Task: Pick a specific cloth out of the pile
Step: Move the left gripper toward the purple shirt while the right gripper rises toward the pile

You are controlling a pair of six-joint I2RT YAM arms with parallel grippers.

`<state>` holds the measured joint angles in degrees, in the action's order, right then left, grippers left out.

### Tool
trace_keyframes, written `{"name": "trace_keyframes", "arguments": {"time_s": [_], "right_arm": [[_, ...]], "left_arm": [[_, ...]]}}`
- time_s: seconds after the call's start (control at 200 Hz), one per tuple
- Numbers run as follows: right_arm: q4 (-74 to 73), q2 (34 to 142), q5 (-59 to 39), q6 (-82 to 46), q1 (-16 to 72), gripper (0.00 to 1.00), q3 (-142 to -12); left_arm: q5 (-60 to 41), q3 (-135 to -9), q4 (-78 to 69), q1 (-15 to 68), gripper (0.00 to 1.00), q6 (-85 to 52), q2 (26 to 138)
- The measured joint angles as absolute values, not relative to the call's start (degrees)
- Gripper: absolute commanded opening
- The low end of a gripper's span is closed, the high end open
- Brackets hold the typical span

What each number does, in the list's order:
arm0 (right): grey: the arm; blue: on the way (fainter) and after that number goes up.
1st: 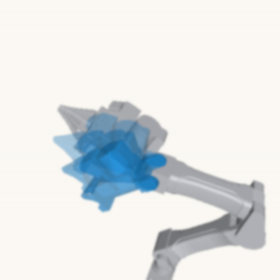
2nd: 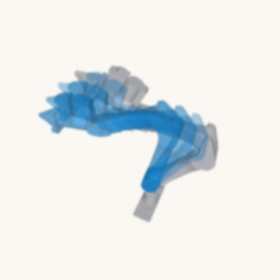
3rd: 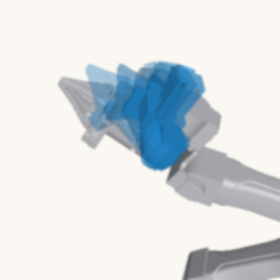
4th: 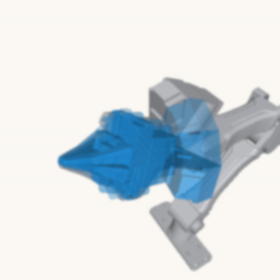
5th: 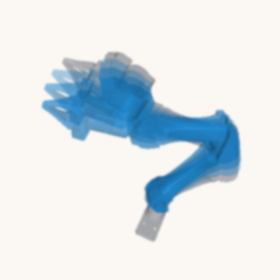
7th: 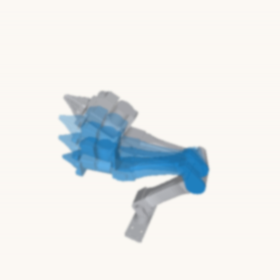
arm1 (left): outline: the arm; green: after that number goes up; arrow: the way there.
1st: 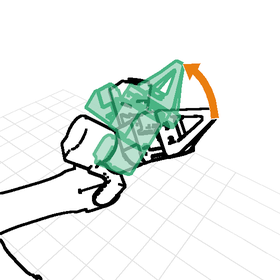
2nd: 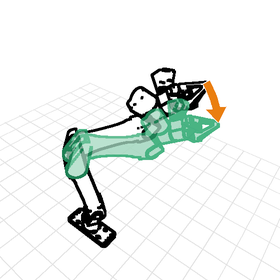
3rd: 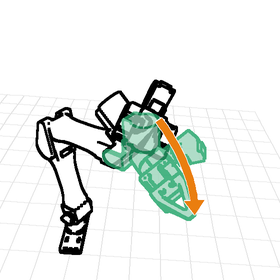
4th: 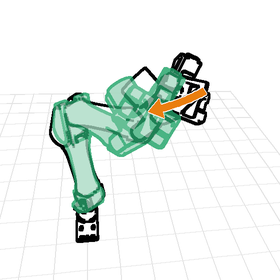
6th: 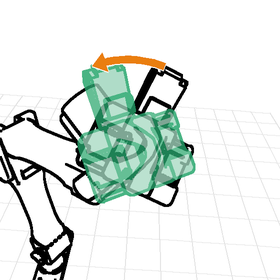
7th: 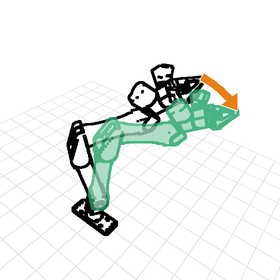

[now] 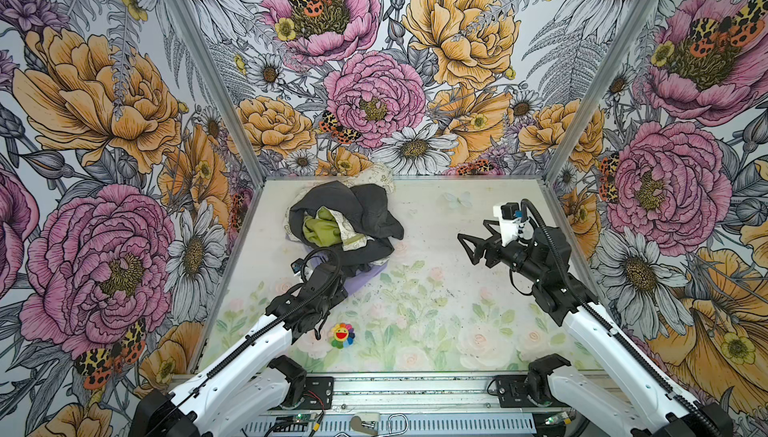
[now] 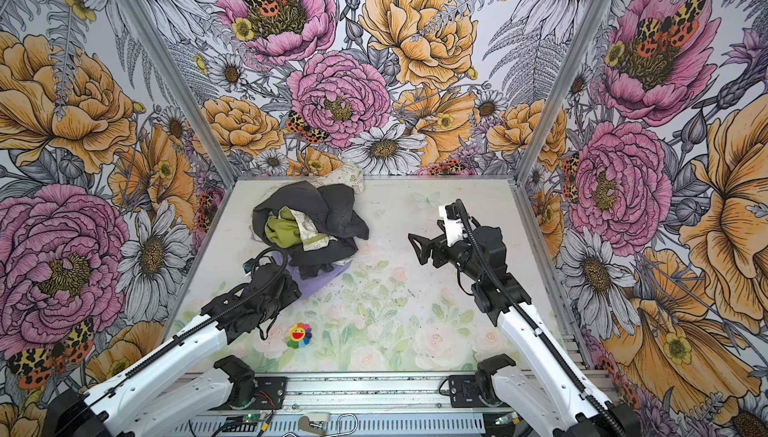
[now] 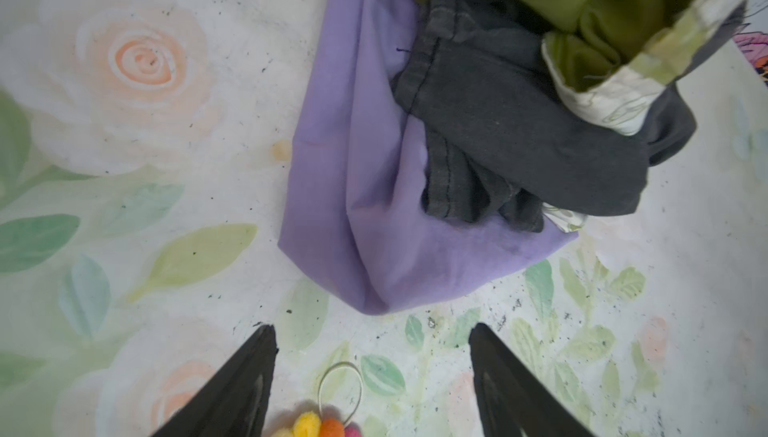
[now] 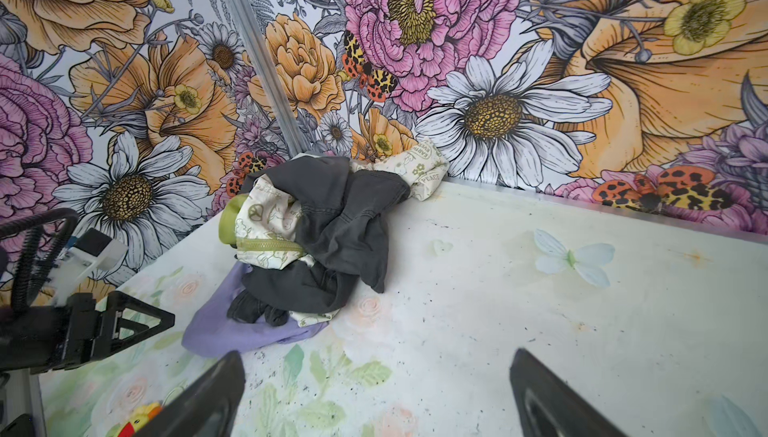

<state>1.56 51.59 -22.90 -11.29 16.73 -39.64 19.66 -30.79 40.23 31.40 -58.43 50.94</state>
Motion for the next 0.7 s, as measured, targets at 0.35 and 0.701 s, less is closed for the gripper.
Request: {"name": "trace_keyframes", "arguments": {"time_s": [0.35,0.701], "right_arm": [[1.7,53.4,-25.7,-9.4,21.7,1.00,-40.6],[2.6,53.8,-25.8,-8.0,24.4,1.00,-42.1]], "left_arm": [[20.7,-27.3,34.5,31.4,0.64,-60.2,52.9],[19.6,-25.6,23.9,31.1,0.35,-60.1,61.4]]}}
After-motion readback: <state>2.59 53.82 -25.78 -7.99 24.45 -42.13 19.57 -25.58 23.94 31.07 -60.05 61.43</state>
